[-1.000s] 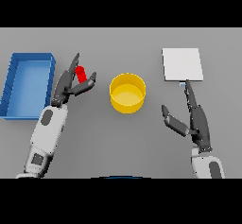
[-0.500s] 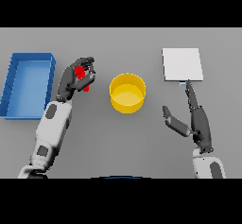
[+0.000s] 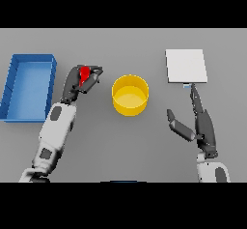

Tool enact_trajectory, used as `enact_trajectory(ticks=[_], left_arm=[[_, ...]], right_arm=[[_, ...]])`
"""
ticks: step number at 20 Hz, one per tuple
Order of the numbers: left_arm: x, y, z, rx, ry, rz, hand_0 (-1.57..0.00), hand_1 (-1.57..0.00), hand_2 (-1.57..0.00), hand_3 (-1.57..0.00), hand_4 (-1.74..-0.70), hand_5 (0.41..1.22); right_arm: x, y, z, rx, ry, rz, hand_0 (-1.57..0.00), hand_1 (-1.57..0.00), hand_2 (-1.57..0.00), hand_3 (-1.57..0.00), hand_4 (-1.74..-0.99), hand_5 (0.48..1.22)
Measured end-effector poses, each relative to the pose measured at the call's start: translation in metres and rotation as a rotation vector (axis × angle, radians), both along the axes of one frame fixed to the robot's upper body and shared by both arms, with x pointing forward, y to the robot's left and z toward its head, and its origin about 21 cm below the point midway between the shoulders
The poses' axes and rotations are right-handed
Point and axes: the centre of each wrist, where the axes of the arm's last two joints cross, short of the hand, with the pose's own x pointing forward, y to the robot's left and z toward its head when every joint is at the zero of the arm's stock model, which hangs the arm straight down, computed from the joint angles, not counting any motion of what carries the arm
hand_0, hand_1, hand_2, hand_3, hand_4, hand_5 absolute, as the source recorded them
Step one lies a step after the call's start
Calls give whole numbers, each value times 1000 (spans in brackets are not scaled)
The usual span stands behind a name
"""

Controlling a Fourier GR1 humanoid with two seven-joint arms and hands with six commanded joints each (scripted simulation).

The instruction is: Pick up the red beaker and tilt it to pour out 1 green nut into yellow bowl. Pick up the yellow bowl and place it on the metallic measuring scale.

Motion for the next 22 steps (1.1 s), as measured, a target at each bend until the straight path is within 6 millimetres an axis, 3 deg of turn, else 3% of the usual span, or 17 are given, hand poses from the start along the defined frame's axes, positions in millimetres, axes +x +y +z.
enact_trajectory(ticks=[3, 8, 13, 18, 22], left_arm=[[-1, -4, 6, -56, -54, 28, -1521, -1523, -1525, -1507, -1679, 1122], [4, -4, 41, -3, -140, 14, -1555, -1555, -1556, -1550, -1721, 1114], [11, -11, 74, 281, -125, -110, -1564, -1565, -1565, -1562, -1733, 1122], [6, -11, 80, 414, -122, -164, -1566, -1566, -1566, -1564, -1734, 1114], [5, -20, 92, 683, -123, -181, -1569, -1569, -1569, -1568, -1738, 1133]], right_arm=[[5, 4, 2, -12, -2, 2, 1, 1, 1, 1, -1258, 646], [5, 1, 2, -31, -10, 3, 1, 1, 1, 1, -1262, 658], [5, 1, 6, -45, -31, 5, 1, 1, 1, 1, -1256, 674], [5, 1, 4, -47, 5, 0, 1, 1, 1, 1, -1254, 680], [1, 4, 2, -37, 6, 13, 1, 1, 1, 1, -1254, 687]])
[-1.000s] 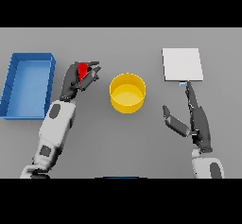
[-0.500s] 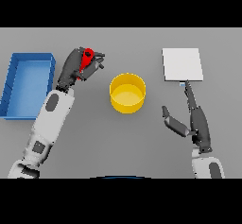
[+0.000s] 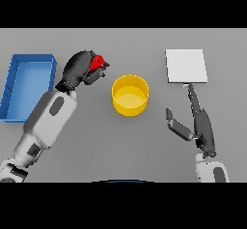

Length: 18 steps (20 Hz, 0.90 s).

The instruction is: Pick up the red beaker and tilt it to pour out 1 green nut into yellow bowl. Pick up the yellow bowl and place it on the metallic measuring scale.

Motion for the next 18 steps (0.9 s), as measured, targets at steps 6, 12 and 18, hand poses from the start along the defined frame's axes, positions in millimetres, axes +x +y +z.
enact_trajectory(ticks=[6, 12, 18], left_arm=[[4, -21, 11, 421, -93, -115, -1570, -1570, -1570, -1570, -1740, 1182], [14, -40, 32, 728, -167, -253, -1571, -1571, -1571, -1391, -1687, 1211], [14, -72, 40, 1009, -205, -442, -1571, -1571, -1571, -1451, -1723, 1218]], right_arm=[[-3, 1, 2, 1, -4, 7, 1, 1, 1, 1, -1274, 702], [0, 2, 1, 32, 3, -9, 1, 1, 1, 1, -1287, 690], [1, 4, -5, 93, 4, -16, 1, 1, 1, 1, -1294, 653]])
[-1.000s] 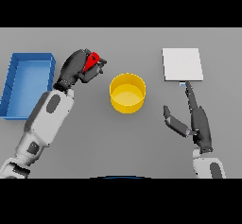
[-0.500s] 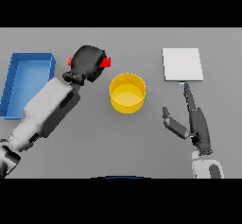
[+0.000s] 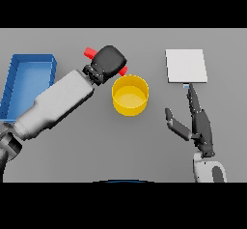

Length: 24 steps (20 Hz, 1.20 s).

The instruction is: Pick up the red beaker and tilt it to pour out 1 green nut into yellow bowl. Pick up the yellow bowl and place it on the metallic measuring scale.

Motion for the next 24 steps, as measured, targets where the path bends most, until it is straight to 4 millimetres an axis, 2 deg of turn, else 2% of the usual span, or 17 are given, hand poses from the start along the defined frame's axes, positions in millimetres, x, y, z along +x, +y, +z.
enact_trajectory(ticks=[5, 8, 14, 19, 24], left_arm=[[-1, -9, -11, 243, -45, -79, -1571, -1571, -1571, -1532, -1735, 1220], [-2, -21, -6, 342, -88, -125, -1571, -1571, -1571, -1551, -1738, 1221], [5, -32, 1, 499, -153, -189, -1571, -1571, -1571, -1566, -1737, 1221], [7, -44, 3, 650, -200, -249, -1571, -1571, -1571, -1569, -1734, 1221], [9, -49, 8, 738, -248, -319, -1571, -1571, -1571, -1570, -1733, 1221]], right_arm=[[-2, 1, 0, -2, 1, -8, 1, 1, 1, 1, -1293, 631], [0, -2, 3, -18, -8, -21, 1, 1, 1, 1, -1286, 618], [-1, 2, -4, -39, 13, -28, 1, 1, 1, 1, -1250, 583], [-5, 6, -5, -55, -11, -33, 1, 1, 1, 1, -1204, 591], [-2, 3, -3, -83, -7, -42, 1, 1, 1, 1, -1207, 594]])
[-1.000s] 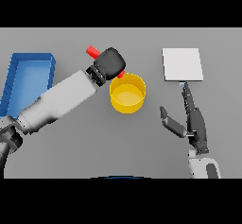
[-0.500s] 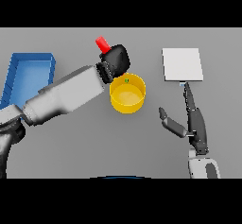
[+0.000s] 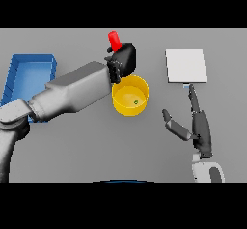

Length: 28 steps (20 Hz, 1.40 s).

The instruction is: Pick up the red beaker and tilt it to pour out 1 green nut into yellow bowl. Pick up the yellow bowl and place it on the metallic measuring scale.

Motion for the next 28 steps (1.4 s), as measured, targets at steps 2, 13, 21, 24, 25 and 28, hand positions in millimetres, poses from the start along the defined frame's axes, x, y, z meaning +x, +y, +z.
enact_trajectory(ticks=[2, 13, 21, 24, 25, 28], left_arm=[[7, 2, 19, 9, -21, 11, -1571, -1571, -1571, -1571, -1730, 1221], [61, 54, 177, -453, -190, 274, -1571, -1571, -1542, -1380, -1723, 1221], [83, 202, 174, -1264, -98, 713, -1571, -1571, -1566, -1426, -1738, 1221], [74, 250, 153, -1477, -121, 822, -1571, -1571, -1569, -1415, -1739, 1221], [69, 263, 143, -1544, -144, 850, -1571, -1571, -1569, -1432, -1740, 1221], [51, 287, 111, -1723, -188, 953, -1571, -1571, -1570, -1451, -1740, 1221]], right_arm=[[-2, 0, 1, -11, -14, 4, 1, 1, 1, 1, -1206, 592], [5, 2, 2, 66, -14, 35, 1, 1, 1, 1, -1200, 596], [10, -4, 1, 64, -36, 59, 1, 1, 1, 1, -1222, 586], [11, -7, -2, 36, -25, 64, 1, 1, 1, 1, -1217, 595], [12, -5, -3, 37, -23, 70, 1, 1, 1, 1, -1217, 599], [14, -6, 0, 21, -17, 69, 1, 1, 1, 1, -1209, 620]])
